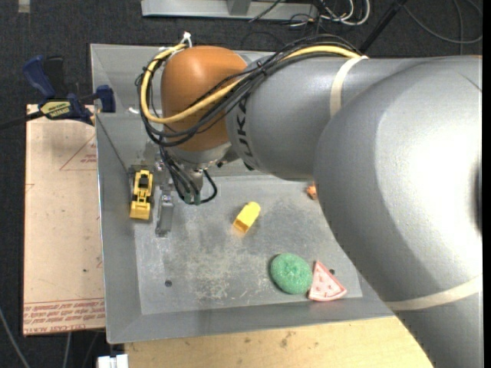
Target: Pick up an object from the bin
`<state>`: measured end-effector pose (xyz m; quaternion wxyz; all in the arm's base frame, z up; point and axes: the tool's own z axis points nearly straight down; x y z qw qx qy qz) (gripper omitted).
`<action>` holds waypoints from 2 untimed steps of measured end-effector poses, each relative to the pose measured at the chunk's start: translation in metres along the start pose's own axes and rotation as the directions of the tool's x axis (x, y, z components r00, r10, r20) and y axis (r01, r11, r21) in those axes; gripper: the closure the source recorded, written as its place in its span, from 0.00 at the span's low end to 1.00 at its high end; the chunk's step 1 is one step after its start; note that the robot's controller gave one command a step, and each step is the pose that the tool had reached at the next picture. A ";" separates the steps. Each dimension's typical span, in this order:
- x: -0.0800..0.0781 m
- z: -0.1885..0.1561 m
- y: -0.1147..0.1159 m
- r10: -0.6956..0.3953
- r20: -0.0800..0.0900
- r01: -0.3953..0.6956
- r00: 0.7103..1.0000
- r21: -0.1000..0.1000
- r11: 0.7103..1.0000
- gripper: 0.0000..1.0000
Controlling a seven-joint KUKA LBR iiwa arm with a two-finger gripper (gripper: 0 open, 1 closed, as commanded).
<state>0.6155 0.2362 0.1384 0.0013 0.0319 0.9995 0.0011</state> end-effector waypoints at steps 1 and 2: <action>-0.027 0.049 0.006 -0.001 0.012 0.001 1.000 -0.004 1.000 0.00; -0.032 0.074 0.006 -0.008 0.005 0.008 1.000 -0.002 1.000 0.00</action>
Offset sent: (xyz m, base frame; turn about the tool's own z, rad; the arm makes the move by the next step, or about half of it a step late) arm 0.0294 0.0031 -0.0684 -0.0158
